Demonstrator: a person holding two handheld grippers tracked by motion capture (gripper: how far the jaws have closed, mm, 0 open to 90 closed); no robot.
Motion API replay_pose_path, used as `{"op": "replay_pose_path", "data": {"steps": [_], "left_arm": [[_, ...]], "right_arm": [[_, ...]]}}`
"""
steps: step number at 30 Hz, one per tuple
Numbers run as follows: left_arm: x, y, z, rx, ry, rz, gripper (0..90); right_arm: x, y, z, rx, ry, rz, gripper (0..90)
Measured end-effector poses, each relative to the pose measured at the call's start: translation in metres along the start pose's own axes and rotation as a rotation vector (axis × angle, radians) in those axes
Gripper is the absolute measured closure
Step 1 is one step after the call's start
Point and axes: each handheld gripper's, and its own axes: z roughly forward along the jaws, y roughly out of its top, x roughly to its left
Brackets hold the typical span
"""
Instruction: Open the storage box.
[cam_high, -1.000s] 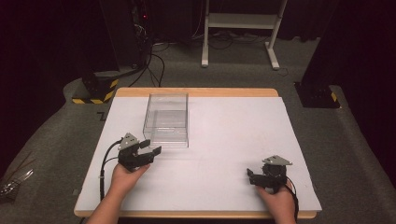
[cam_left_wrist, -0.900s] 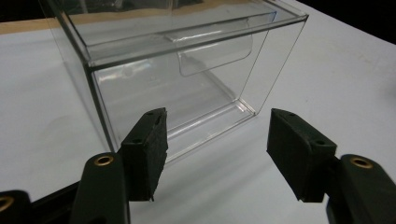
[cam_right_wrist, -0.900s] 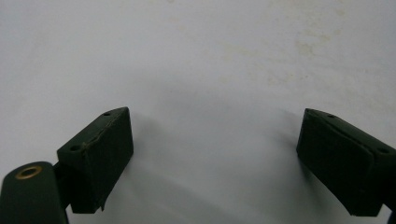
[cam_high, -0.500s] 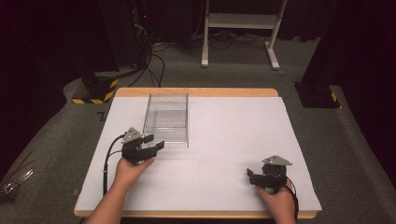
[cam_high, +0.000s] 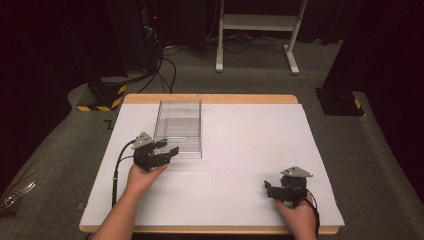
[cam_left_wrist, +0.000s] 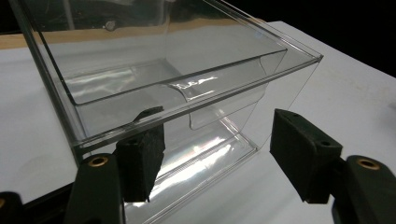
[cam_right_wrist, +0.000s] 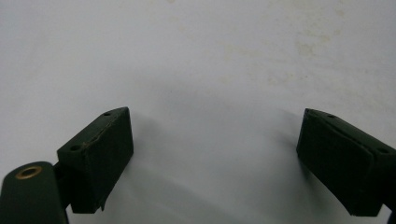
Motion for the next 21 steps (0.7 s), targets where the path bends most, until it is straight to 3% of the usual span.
{"op": "replay_pose_path", "data": {"steps": [8,12,15,21], "left_arm": [[-0.0002,-0.0014,0.0025,-0.023,-0.027,0.014,35.6],[0.0008,-0.0019,0.0037,-0.034,-0.024,0.014,42.2],[0.0014,-0.0037,0.0058,-0.039,-0.037,0.015,53.6],[0.0056,-0.0074,0.0073,-0.068,-0.067,-0.012,54.6]], "right_arm": [[0.0001,0.0,0.0,0.0,0.0,0.0,10.7],[0.0,0.0,0.0,0.0,0.0,0.0,10.7],[0.0001,-0.0001,0.0,0.0,0.0,0.0,10.7],[0.0001,-0.0001,0.0,0.0,0.0,0.0,10.7]]}}
